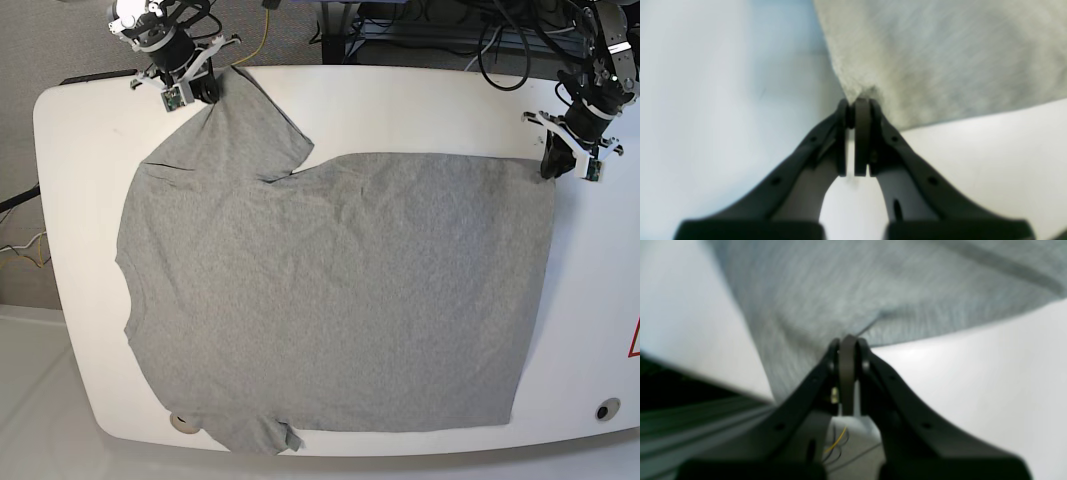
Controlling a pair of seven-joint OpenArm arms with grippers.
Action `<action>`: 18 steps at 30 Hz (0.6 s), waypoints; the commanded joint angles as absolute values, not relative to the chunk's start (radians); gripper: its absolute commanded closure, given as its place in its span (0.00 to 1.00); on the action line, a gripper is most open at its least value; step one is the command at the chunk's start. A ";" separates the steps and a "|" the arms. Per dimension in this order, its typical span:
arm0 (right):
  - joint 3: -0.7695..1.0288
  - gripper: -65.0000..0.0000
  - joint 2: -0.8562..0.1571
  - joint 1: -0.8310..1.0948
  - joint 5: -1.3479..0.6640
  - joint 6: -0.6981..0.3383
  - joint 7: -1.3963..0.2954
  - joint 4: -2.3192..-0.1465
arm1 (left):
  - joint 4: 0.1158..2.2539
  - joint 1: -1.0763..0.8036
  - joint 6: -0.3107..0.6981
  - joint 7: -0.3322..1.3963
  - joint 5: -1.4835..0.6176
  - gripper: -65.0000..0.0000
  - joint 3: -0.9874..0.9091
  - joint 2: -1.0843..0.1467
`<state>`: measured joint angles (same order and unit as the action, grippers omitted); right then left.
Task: Fold the T-shirt properly
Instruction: 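Grasp the shoulder edge with the right gripper and lift slightly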
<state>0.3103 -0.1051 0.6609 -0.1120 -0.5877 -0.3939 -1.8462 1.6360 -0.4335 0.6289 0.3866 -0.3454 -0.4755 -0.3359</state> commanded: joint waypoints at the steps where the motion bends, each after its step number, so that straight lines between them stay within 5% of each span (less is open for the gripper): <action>1: 0.324 1.00 -0.115 0.688 -0.125 -0.589 -0.371 -1.890 | 1.674 -0.444 0.671 0.364 -0.367 1.00 -0.488 -0.348; 11: 0.365 1.00 -0.111 0.773 -0.150 -0.590 -0.445 -2.023 | 1.749 -0.483 0.698 0.377 -0.369 1.00 -0.509 -0.338; 18: 0.382 1.00 -0.109 0.765 -0.229 -0.589 -0.477 -2.076 | 1.793 -0.448 0.629 0.406 -0.366 1.00 -0.499 -0.332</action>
<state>0.3786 -0.1005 0.7654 -0.2115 -0.5938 -0.4976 -2.0541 1.7668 -0.4580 0.6395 0.4221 -0.3462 -0.4957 -0.3214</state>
